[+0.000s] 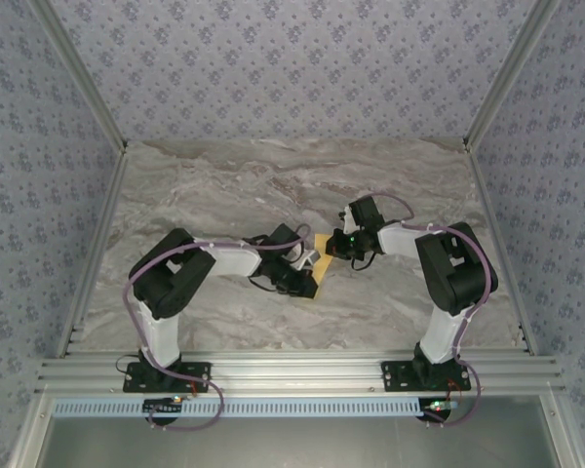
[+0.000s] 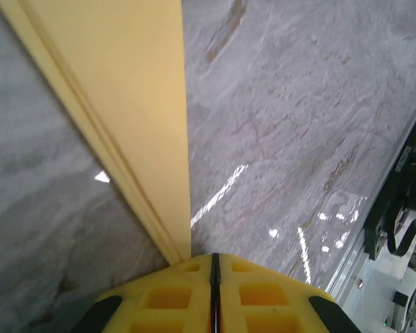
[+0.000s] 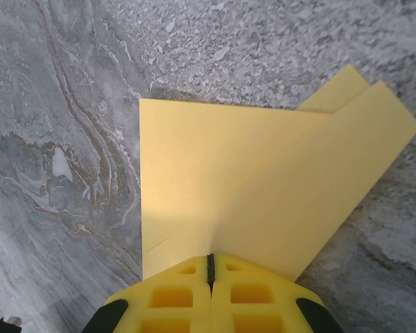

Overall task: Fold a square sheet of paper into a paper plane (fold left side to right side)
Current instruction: Fold the wing for the fifth time at the center of the table.

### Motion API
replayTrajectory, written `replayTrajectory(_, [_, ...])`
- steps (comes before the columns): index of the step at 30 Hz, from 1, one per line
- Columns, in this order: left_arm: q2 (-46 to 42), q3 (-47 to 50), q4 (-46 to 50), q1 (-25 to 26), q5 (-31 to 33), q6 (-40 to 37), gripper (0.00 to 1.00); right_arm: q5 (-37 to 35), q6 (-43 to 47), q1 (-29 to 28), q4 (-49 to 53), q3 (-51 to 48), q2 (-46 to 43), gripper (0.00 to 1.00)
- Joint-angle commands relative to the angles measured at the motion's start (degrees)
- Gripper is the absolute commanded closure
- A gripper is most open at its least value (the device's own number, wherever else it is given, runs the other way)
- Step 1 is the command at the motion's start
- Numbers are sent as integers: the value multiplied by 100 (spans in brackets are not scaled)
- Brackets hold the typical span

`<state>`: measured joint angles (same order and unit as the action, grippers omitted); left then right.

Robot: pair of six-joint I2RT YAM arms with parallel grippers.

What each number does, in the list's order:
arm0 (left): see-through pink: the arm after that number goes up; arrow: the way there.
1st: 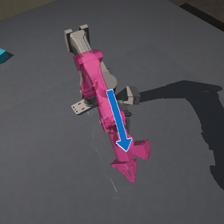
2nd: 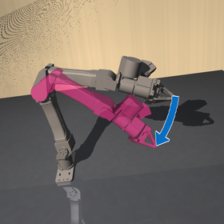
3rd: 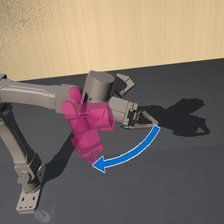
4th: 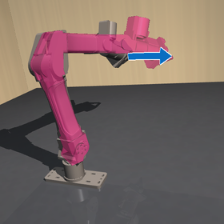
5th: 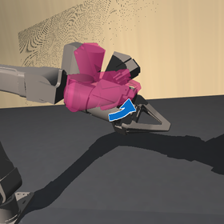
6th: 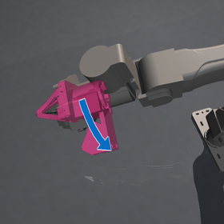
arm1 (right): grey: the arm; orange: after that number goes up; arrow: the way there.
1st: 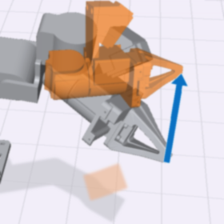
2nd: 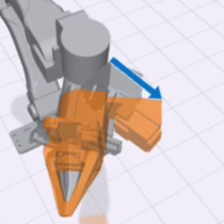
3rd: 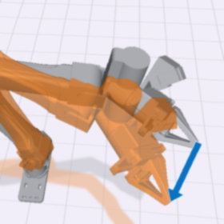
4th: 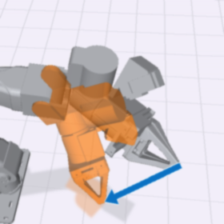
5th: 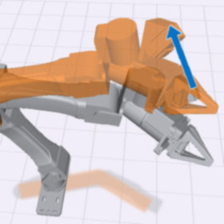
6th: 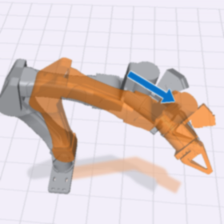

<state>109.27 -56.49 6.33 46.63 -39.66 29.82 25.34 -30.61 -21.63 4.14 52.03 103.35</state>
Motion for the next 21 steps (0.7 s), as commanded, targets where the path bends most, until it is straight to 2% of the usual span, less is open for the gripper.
replayTrajectory(1, [-176, 278, 539, 92, -123, -2, 91, -635, 73, 122, 547, -79, 361, 100])
replayTrajectory(9, [-561, 15, 118, -240, -343, 342, 91, -617, 71, 62, 559, -27, 361, 100])
replayTrajectory(16, [-103, -679, 244, -312, -431, 235, 87, -574, 81, 20, 518, -17, 327, 100])
replayTrajectory(21, [198, -806, 272, -307, -324, 194, 84, -465, 21, 3, 379, -41, 270, 100])
